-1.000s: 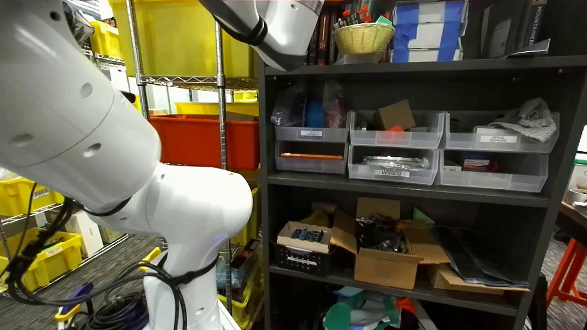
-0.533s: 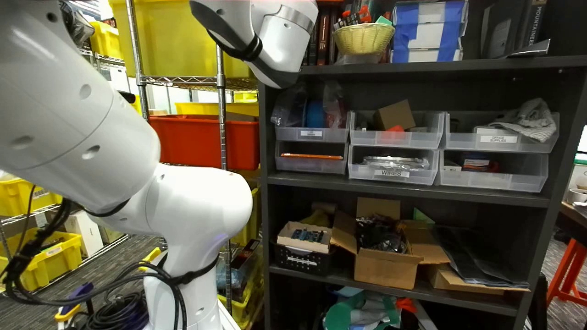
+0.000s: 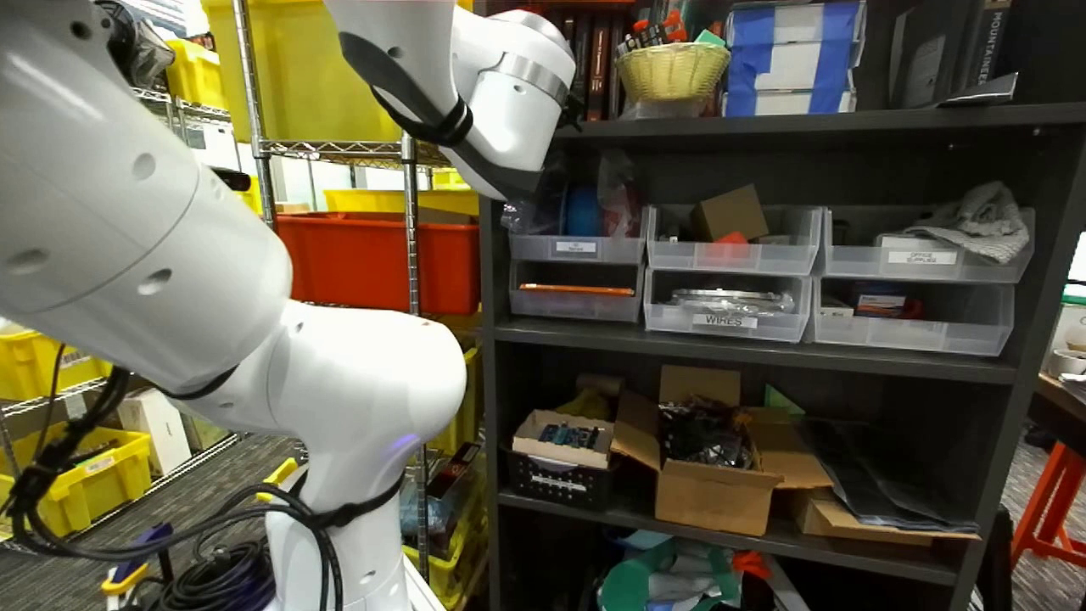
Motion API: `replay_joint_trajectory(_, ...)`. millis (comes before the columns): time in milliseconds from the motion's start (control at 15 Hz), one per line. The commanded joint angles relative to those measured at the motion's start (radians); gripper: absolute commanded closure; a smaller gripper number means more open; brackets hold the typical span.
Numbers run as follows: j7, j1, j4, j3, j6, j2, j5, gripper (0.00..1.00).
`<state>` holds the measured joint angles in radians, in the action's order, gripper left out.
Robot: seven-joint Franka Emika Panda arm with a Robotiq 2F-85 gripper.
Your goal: Pick the orange toy at the top shelf and place it in the basket next to it
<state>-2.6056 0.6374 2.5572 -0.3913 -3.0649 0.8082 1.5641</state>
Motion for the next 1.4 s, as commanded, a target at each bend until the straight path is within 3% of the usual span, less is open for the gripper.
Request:
replay_joint_trajectory(0, 0.000, -0.024, 0.035, 0.039, 0.081, 0.002, 0.008, 0.00)
replay_joint_trajectory(267, 0.001, -0.028, 0.067, 0.050, 0.192, -0.019, -0.022, 0.00)
replay_joint_trajectory(600, 0.002, 0.016, 0.082, 0.008, 0.379, -0.075, -0.128, 0.00)
replay_joint_trajectory(933, 0.002, 0.133, 0.069, -0.082, 0.587, -0.109, -0.268, 0.00)
replay_joint_trajectory(1333, 0.004, 0.289, 0.010, -0.243, 0.827, -0.059, -0.383, 0.00)
